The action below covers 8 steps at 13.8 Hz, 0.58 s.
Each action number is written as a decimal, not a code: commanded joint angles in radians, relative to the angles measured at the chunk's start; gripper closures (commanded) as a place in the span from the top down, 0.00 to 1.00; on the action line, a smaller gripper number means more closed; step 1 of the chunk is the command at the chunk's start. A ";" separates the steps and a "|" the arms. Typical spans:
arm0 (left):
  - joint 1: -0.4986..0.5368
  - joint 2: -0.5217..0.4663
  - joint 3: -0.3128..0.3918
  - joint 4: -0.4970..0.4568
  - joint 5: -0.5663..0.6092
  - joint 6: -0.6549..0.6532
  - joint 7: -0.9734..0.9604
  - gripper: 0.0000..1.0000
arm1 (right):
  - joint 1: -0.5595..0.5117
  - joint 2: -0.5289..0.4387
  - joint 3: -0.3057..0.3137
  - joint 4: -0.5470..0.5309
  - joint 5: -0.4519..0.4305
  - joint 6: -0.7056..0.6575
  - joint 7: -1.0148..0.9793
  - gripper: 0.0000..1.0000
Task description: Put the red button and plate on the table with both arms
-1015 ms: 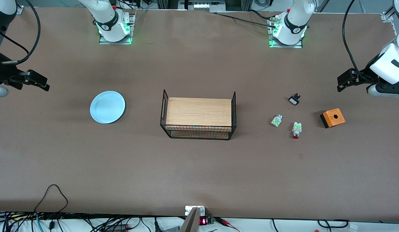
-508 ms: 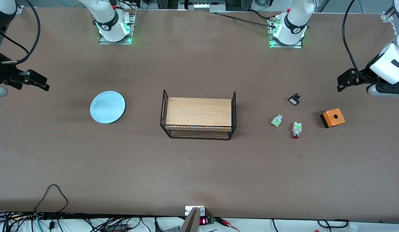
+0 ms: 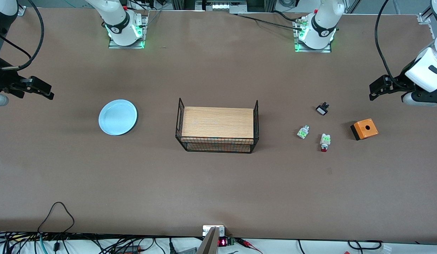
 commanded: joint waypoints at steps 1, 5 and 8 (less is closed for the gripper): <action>0.012 0.005 -0.012 0.015 0.004 -0.001 -0.001 1.00 | -0.004 -0.005 0.003 0.009 0.014 -0.005 0.002 1.00; 0.012 0.005 -0.012 0.015 0.004 -0.001 -0.001 1.00 | -0.002 -0.005 0.003 0.009 0.014 -0.010 0.002 1.00; 0.012 0.005 -0.012 0.017 0.004 -0.001 -0.001 1.00 | -0.002 -0.006 0.005 0.011 0.014 -0.011 -0.004 1.00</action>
